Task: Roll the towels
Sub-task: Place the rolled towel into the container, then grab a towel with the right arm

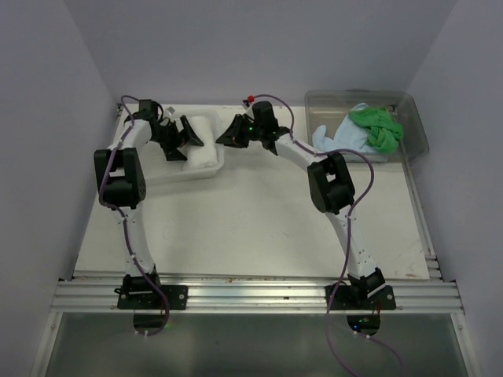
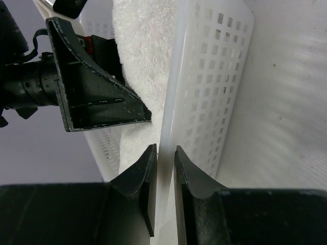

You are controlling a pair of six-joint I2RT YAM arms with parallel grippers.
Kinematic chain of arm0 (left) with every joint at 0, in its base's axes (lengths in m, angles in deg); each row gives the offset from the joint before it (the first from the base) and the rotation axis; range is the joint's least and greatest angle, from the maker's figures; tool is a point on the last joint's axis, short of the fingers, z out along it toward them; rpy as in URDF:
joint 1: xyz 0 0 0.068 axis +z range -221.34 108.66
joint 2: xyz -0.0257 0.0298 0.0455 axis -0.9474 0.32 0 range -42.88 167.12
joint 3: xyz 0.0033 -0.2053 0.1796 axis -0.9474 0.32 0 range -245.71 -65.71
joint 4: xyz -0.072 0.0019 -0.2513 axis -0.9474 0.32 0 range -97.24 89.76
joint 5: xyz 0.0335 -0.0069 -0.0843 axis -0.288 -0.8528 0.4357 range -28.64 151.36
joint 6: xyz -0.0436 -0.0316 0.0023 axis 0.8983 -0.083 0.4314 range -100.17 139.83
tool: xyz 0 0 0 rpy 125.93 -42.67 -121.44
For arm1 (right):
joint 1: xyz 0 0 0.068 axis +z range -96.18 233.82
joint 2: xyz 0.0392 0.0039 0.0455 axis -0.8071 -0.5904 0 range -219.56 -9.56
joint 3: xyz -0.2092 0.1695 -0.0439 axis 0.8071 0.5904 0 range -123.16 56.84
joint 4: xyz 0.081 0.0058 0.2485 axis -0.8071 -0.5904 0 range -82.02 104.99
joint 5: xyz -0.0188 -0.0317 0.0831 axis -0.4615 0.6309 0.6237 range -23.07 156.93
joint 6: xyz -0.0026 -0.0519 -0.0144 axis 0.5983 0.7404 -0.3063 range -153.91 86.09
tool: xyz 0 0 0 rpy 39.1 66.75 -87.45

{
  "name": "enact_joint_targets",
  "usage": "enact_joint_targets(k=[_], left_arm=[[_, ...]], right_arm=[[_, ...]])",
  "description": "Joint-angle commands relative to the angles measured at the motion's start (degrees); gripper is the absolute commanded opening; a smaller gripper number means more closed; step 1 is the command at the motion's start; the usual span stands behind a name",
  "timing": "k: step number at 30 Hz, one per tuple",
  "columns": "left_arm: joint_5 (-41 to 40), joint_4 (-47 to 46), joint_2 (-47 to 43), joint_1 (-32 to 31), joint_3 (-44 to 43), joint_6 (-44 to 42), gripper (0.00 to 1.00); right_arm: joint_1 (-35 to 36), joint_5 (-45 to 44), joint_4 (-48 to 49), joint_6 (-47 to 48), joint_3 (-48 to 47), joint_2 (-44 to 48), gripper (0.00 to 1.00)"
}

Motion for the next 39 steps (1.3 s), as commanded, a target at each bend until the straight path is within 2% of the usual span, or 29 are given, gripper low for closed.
enact_joint_targets(k=[1, 4, 5, 8, 14, 16, 17, 19, 20, 23, 28, 34, 39], left_arm=[[-4.39, 1.06, -5.4, -0.43, -2.26, -2.61, 1.0], [-4.56, 1.94, -6.99, -0.6, -3.22, -3.32, 1.0], [-4.65, 2.2, -7.43, -0.6, -3.23, -3.41, 1.0], [-5.44, 2.2, -9.18, -1.04, -3.31, -3.41, 1.0], [-6.85, -0.07, -12.17, -1.48, -3.32, -1.57, 1.0], [-6.76, -0.78, -12.7, -1.57, -3.32, -1.04, 1.0], [-6.76, -1.83, -13.05, -1.66, -3.32, -0.77, 0.99], [-7.29, -2.72, -13.76, -2.18, -3.58, -0.42, 0.97], [-7.12, -3.68, -13.93, -2.36, -3.84, 0.19, 0.96], [-7.2, -5.0, -13.23, -2.97, -5.07, 1.68, 0.9], [-6.76, -7.02, -10.33, -3.77, -7.88, 3.97, 0.82], [-6.06, -13.35, -6.56, -3.85, -8.67, 7.31, 0.8], [-6.15, -10.46, 0.99, -3.85, -13.59, 6.7, 0.79]], right_arm=[[1.77, 0.23, -1.6, 2.6, 1.51, 3.34, 0.09], [1.69, 0.06, -1.6, 2.68, 1.42, 3.51, 0.18], [1.69, -0.12, -1.77, 2.68, 1.42, 3.6, 0.25], [1.69, -0.3, -2.13, 2.95, 1.51, 3.78, 0.38], [1.6, -0.65, -2.65, 3.39, 1.51, 4.3, 0.48], [1.6, -0.73, -2.74, 3.65, 1.77, 4.65, 0.59], [1.6, -0.74, -3.0, 3.74, 1.95, 4.92, 0.7], [1.6, -1.09, -3.44, 4.44, 2.38, 5.71, 0.78], [1.51, -1.35, -4.14, 4.7, 2.65, 6.15, 0.87], [1.25, -1.7, -4.5, 5.41, 3.18, 8.07, 0.97], [0.54, -2.05, -5.82, 6.64, 3.7, 11.07, 0.99], [-1.48, -6.88, -8.71, 9.8, 10.29, 18.53, 0.98], [-3.23, -11.01, -13.9, 13.93, 15.74, 24.33, 0.98]])
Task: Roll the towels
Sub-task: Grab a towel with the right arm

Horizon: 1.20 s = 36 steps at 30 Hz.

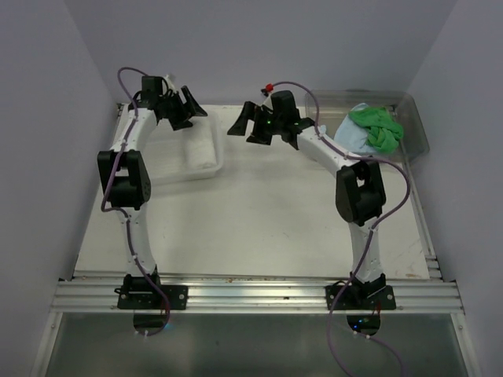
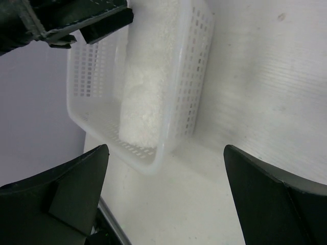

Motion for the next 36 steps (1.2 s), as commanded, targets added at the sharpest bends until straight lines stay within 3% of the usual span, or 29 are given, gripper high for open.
enact_joint_targets(k=[1, 9, 13, 18, 23, 28, 31, 36], left_arm=[[0.43, -0.57, 4.66, -0.01, -4.22, 0.78, 0.79], [-0.45, 2.94, -0.16, -1.59, -7.48, -2.3, 0.83], [-1.76, 4.0, -4.91, -1.68, -4.07, -4.06, 0.98], [-2.55, 4.17, -12.63, -1.68, 1.3, -5.38, 0.99], [-8.08, 4.26, -24.75, -3.69, 11.67, -7.92, 1.0], [-7.03, 7.06, -32.86, -7.39, 23.07, -11.35, 1.0], [-12.13, 6.81, -39.71, -10.02, 32.75, -11.53, 1.0], [-13.71, 8.12, -49.12, -13.45, 45.94, -9.78, 0.99]], right_arm=[[-1.14, -4.76, -4.29, 5.27, 3.52, 7.9, 0.98], [-1.75, -10.83, -7.8, 9.77, 12.23, 17.49, 0.99], [-1.75, -12.94, -8.33, 11.08, 16.1, 21.45, 0.98], [-1.75, -16.72, -9.56, 12.58, 21.1, 26.45, 0.98], [-1.75, -26.02, -12.19, 14.51, 28.12, 33.13, 0.99], [-1.75, -44.28, -14.74, 14.51, 36.83, 42.35, 0.98], [-1.84, -51.5, -17.03, 14.43, 41.93, 46.05, 0.98], [-1.75, -56.01, -21.42, 14.69, 46.07, 52.39, 0.99]])
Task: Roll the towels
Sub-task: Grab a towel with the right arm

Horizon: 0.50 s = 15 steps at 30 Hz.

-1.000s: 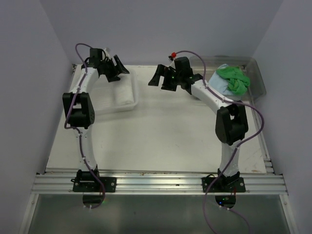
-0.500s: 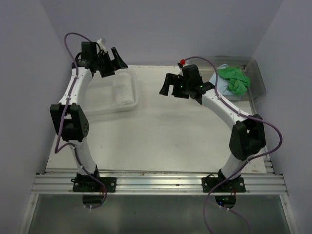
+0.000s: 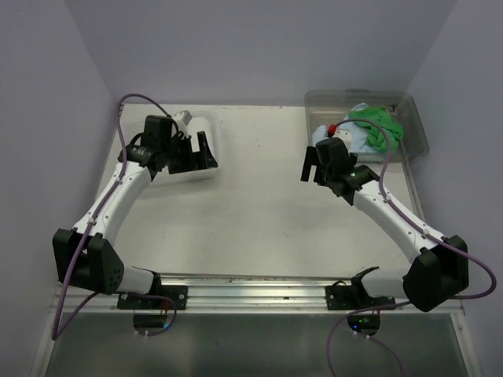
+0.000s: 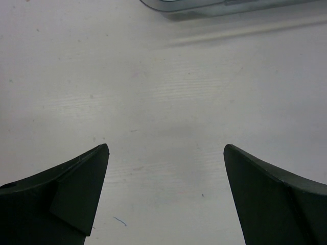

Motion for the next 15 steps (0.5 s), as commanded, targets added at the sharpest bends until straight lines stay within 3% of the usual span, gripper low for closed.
enact_joint_targets(k=[1, 6, 15], left_arm=[[-3.86, 3.36, -5.02, -1.65, 8.66, 0.76, 0.99], [-7.45, 2.23, -8.98, -2.0, 17.2, 3.23, 0.99], [-15.63, -3.22, -11.7, -2.97, 23.1, 6.65, 0.98]], right_arm=[[0.02, -8.54, -3.76, 0.48, 1.18, 4.31, 0.98], [0.11, -7.84, -3.51, 0.05, 3.02, 7.73, 0.99], [0.1, -8.71, -3.07, -1.89, 4.78, 7.91, 0.98]])
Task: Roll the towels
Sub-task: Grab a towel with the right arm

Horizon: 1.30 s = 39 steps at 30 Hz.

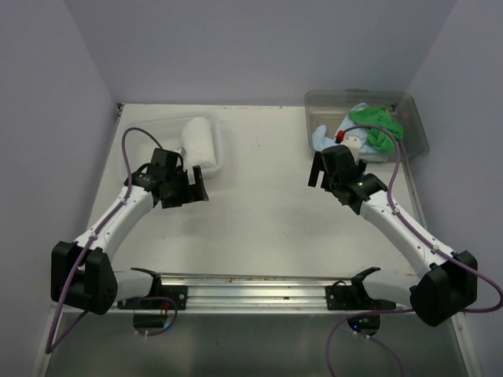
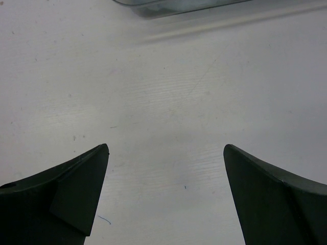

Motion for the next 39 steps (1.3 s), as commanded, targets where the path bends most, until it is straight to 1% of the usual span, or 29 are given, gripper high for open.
enact_joint_targets(k=[1, 6, 10, 11, 12, 15, 17, 18, 19, 21, 22, 26, 27, 28, 30, 31, 32, 34, 36, 37, 38, 39], left_arm=[[-4.32, -5.12, -3.03, -0.63, 1.31, 2.31, 0.98], [-4.05, -5.74, -1.89, -0.63, 1.57, 1.7, 0.98], [-7.39, -4.6, 1.09, -0.63, 1.84, 2.13, 0.98], [-7.66, -5.47, 1.54, -0.63, 2.27, 2.4, 0.98], [-9.66, -6.87, 2.15, -0.63, 2.8, 2.57, 0.98], [-13.19, -6.88, 7.15, -0.55, -0.43, 2.22, 0.97], [-13.81, -7.32, 11.44, -0.11, -3.68, 1.52, 0.96], [-14.07, -7.85, 12.69, -0.02, -4.65, 1.08, 0.96], [-13.99, -8.11, 15.05, 0.33, -5.71, 0.73, 0.96], [-13.99, -8.03, 17.18, 1.38, -8.87, 0.03, 0.96], [-13.81, -8.29, 18.58, 1.74, -9.67, -0.24, 0.96], [-13.81, -8.73, 21.4, 3.75, -14.14, -1.12, 0.95], [-13.99, -8.9, 21.84, 4.11, -14.77, -1.64, 0.95], [-13.9, -8.99, 22.89, 4.37, -15.21, -1.73, 0.95], [-13.38, -9.43, 23.86, 5.43, -16.44, -2.08, 0.95], [-13.37, -9.52, 24.74, 5.78, -16.79, -2.35, 0.95], [-13.37, -9.52, 25.27, 6.13, -17.58, -2.35, 0.95], [-12.67, -9.78, 26.5, 6.66, -17.93, -2.26, 0.95], [-11.97, -10.4, 27.2, 7.45, -18.29, -2.17, 0.95], [-12.58, -10.23, 28.42, 7.8, -19.33, -1.91, 0.95], [-12.58, -10.22, 28.44, 7.8, -19.34, -1.82, 0.95], [-12.76, -9.79, 29.13, 7.98, -20.04, -1.65, 0.95]], right_arm=[[0.08, -3.31, 0.21, -1.56, 0.98, 1.16, 0.99], [0.08, -3.58, 0.12, -2.27, 1.69, 1.69, 0.98], [0.08, -3.06, 0.91, -2.62, 2.74, 3.0, 0.98], [0.08, -4.1, 0.91, -2.79, 2.91, 3.36, 0.98], [0.08, -4.63, 0.83, -3.14, 3.18, 4.14, 0.98], [-0.01, -8.32, 0.47, -2.98, 4.23, 5.73, 0.99], [-3.68, -8.42, 1.88, -1.57, 4.59, 5.74, 0.99], [-6.31, -4.24, 2.4, -1.22, 4.15, 4.34, 0.98], [-12.08, -2.29, 2.49, -1.39, 2.41, 3.02, 0.99], [-17.03, 2.1, 2.85, -1.65, 0.03, 0.39, 0.98], [-20.62, 2.74, 3.37, -2.09, -2.42, -3.11, 0.97], [-27.41, 4.59, 3.99, -4.55, -10.25, -12.88, 0.93], [-28.3, 4.76, 4.34, -4.81, -13.49, -14.81, 0.92], [-30.22, 5.63, 4.34, -5.08, -15.17, -18.66, 0.91], [-31.73, 5.65, 4.25, -5.08, -18.69, -22.2, 0.9], [-32.69, 5.21, 3.91, -4.91, -21.92, -24.13, 0.9], [-33.14, 5.12, 3.9, -4.38, -23.61, -27.37, 0.89], [-33.93, 4.94, 2.51, -3.94, -28.78, -30.81, 0.88], [-34.46, 4.77, 2.15, -2.97, -31.7, -34.6, 0.88], [-35.68, 4.94, 2.23, -1.84, -36.5, -39.39, 0.86], [-36.12, 4.94, 2.23, -1.83, -38.2, -39.44, 0.86], [-36.56, 5.29, 0.84, -1.65, -40.04, -41.36, 0.86]])
